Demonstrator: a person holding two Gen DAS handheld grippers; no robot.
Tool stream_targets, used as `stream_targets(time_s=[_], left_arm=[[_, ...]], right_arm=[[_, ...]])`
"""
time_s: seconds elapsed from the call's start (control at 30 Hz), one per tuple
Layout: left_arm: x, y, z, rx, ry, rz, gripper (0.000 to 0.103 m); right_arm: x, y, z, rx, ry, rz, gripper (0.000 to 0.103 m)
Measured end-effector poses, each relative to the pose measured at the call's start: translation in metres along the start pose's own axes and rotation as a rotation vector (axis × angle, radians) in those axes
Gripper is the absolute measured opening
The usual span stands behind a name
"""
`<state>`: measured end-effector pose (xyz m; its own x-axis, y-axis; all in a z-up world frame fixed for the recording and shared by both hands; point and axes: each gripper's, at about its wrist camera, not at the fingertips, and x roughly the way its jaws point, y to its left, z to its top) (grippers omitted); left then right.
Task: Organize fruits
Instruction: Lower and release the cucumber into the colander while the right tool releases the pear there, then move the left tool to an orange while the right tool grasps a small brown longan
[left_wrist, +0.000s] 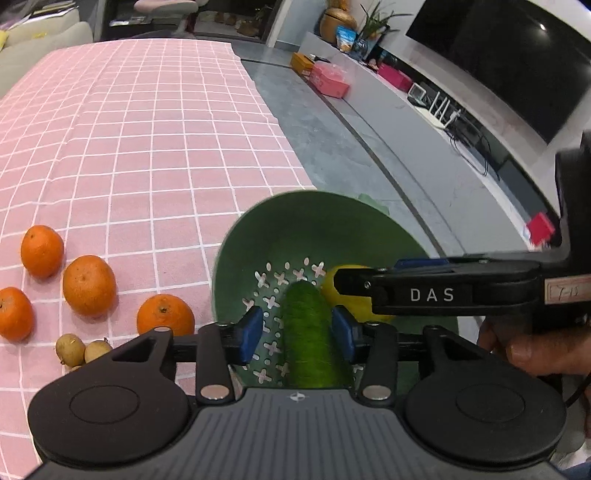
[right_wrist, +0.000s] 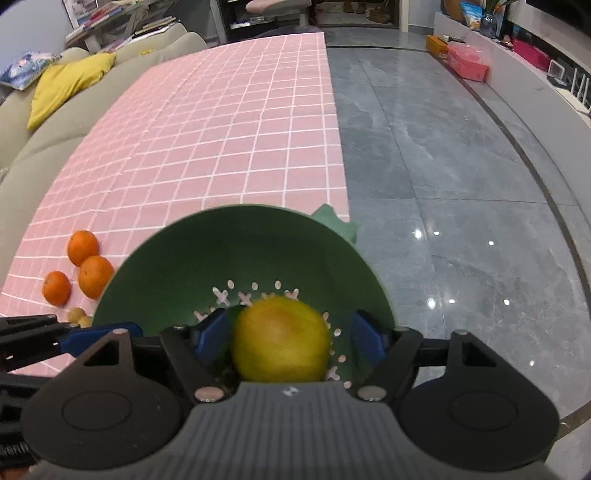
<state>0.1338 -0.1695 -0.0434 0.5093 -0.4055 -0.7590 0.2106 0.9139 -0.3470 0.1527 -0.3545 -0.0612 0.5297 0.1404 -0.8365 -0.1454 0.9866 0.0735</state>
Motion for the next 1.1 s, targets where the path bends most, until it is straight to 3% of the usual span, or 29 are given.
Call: stream_targets(time_s=[0.3,0.5,0.8,1.1], left_arm=[[-0.035,0.015,0.002,-0.014,-0.054,-0.003,0.05],[-0.074,0.034,-0.002,0.004,-0.089,0.046,0.05],[-0.121,0.086,-0.008,0.015,-0.098,0.153,0.052],[-0.128,0.128,-0.021,-0.009,-0.085,0.203,0.053]], right_arm=[[-0.014,0.002,0.006,0.033,-0.045,0.029,0.071],[-0.03,0.016,0.014,0.03,-0.088,0.057,0.07],[-0.048,0.077,0.019,-0.042,-0.136,0.126,0.068],[-0.039,0.141,0.003,-0.171,-0.138,0.144,0.062]])
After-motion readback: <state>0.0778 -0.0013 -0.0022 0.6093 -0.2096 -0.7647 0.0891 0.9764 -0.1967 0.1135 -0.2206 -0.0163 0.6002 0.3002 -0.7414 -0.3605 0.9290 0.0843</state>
